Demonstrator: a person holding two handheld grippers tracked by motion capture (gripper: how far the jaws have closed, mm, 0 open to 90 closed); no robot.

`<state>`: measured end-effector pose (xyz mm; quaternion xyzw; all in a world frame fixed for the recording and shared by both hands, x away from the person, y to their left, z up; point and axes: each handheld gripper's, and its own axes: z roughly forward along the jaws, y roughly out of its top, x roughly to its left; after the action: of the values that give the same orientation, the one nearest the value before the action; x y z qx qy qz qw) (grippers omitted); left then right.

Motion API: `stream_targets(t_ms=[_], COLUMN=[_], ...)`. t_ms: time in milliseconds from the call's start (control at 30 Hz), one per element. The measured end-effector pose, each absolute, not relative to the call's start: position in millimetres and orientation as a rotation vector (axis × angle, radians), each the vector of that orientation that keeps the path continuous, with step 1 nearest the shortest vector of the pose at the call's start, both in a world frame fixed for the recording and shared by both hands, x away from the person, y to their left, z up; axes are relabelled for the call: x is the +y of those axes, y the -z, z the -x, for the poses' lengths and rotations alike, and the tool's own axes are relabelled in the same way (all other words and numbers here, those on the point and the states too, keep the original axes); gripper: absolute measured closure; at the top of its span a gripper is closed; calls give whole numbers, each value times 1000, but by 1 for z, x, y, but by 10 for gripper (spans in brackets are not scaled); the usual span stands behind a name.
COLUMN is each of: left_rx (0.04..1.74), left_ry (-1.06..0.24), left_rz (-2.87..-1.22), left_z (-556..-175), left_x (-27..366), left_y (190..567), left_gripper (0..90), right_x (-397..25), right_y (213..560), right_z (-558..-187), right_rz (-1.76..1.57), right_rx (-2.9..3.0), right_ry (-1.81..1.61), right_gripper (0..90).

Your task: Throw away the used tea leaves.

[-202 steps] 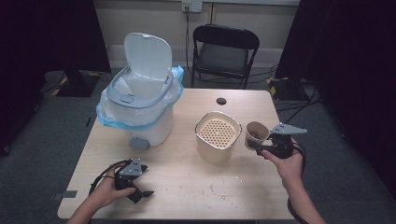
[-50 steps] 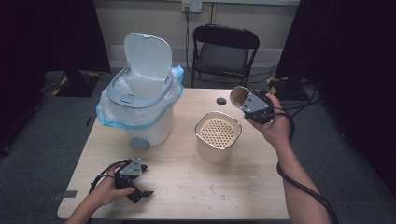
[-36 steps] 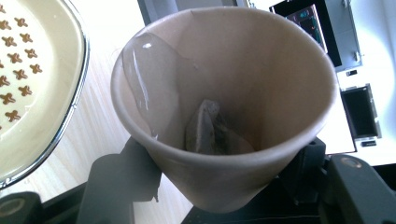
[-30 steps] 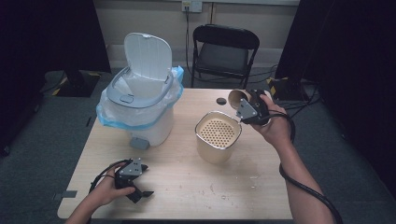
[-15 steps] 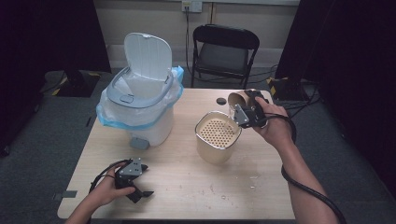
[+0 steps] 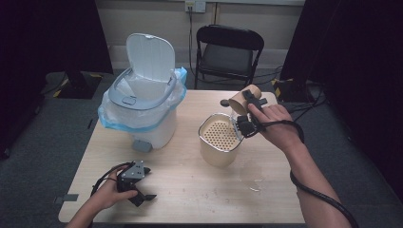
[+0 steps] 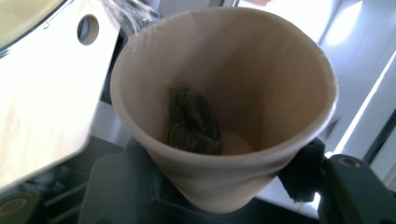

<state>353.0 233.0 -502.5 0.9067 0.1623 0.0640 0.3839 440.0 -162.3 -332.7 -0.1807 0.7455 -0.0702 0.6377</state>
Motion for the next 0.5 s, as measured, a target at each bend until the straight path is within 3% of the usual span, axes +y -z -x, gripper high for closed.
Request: stream_targets(t_ms=[300,500], left_rx=[414,414], left_ry=[-163,-163], left_rz=[-2317,-2317], left_z=[-353,-353], left_x=[233,233], left_y=[502,502], left_gripper=[0,0], right_x=[-151,-154], right_y=[339,338], right_z=[-439,-439], right_rz=[624,558], right_rx=[1593,1604], right_ry=[324,305], right_gripper=[422,422])
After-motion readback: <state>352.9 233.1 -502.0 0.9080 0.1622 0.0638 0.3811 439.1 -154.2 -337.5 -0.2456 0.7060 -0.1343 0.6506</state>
